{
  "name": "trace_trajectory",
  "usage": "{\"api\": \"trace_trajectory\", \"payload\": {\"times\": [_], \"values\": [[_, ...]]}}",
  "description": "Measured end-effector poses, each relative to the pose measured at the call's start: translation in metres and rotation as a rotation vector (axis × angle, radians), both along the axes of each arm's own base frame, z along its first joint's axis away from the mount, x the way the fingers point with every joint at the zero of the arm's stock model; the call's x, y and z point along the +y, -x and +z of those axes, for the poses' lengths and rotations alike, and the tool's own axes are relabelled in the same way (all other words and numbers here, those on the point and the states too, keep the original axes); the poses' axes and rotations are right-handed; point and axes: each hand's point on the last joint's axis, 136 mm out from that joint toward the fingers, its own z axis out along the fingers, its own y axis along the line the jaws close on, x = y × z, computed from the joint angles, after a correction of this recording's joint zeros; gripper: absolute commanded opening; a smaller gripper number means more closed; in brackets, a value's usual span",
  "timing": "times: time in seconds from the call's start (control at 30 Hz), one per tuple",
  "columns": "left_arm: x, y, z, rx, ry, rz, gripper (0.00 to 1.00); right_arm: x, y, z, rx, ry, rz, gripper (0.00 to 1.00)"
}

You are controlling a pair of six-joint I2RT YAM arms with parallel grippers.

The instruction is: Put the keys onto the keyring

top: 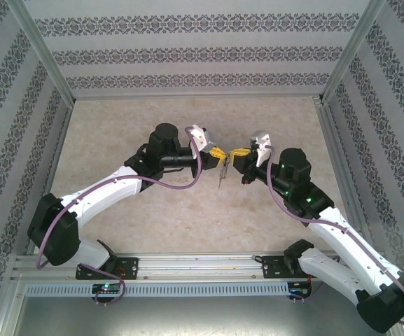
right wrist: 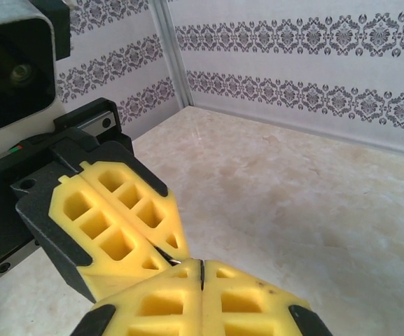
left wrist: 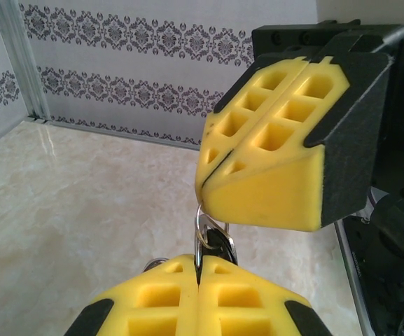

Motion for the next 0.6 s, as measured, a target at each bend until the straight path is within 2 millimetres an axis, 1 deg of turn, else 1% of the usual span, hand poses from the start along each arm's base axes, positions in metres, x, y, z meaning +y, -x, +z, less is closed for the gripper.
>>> {"api": "trace_trajectory", "payload": {"times": [0.27,0.6], "values": [[-0.0025,0.0027,0.0006,-0.003,0.006,-0.007,0.0,-0.005,0.0002,-0.0055,0.007,-0.004,-0.007,0.0],[-0.0037,0.0032,0.0026,-0.006,0.025,-0.008,0.0,-0.0074,0.0035,-0.005,0.001,-0.015,-0.006,0.0]]}}
